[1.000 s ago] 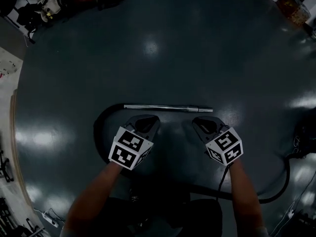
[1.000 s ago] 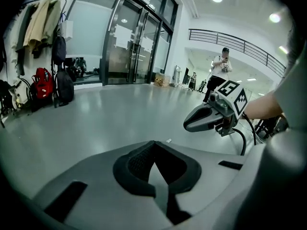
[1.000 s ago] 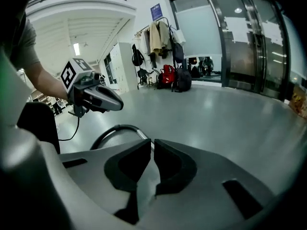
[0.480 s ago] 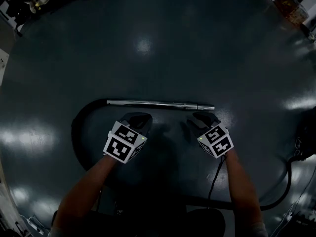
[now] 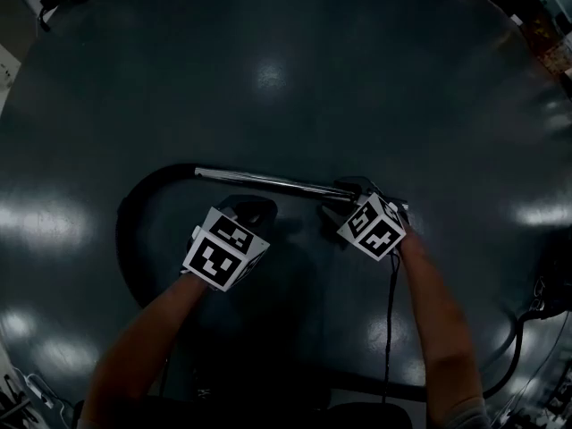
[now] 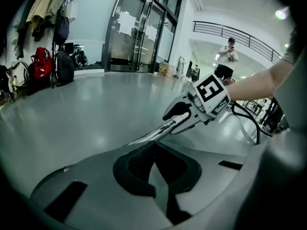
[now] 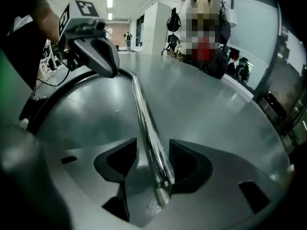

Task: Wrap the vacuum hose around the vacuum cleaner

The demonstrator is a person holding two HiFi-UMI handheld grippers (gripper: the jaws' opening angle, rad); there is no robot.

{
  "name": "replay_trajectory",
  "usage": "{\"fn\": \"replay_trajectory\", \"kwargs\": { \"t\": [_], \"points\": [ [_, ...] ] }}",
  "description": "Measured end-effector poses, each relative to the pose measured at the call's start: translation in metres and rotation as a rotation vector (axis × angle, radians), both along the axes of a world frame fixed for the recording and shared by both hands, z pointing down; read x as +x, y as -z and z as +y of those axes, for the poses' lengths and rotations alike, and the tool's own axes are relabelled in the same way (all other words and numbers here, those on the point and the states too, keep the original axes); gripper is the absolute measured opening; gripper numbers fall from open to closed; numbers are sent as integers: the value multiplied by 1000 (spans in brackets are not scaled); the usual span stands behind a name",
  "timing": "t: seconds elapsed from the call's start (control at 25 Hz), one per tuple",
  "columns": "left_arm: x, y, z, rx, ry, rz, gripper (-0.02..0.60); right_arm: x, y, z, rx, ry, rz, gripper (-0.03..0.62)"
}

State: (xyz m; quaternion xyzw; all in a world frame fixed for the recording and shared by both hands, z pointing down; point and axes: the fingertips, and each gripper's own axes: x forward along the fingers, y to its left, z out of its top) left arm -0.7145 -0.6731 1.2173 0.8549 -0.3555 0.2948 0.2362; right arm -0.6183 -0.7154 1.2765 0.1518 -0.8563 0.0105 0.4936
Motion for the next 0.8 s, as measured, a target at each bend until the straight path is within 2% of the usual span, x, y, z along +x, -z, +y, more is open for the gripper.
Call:
{"fn": "replay_trajectory", "kwargs": {
  "t": [0.12,0.32,0.44,0.64,0.8],
  "points": [
    [-11,-5,7,-14,15,-7,8,-12,-20,-6,-13,84,55,193],
    [-31,-14,25,-51,31,11,9,-36,-44,-8,-62,172,106,193],
    [-37,-13,32,-55,12,20,8,-37,-55,-11,-102,208,144,193],
    [-51,-17,40,-79,15,16,9,-43,-61,-9,-201,227,117,178],
    [-54,-27,49,-104,38,24,8,-44,-63,-6,-199,232,96,176]
  ]
}}
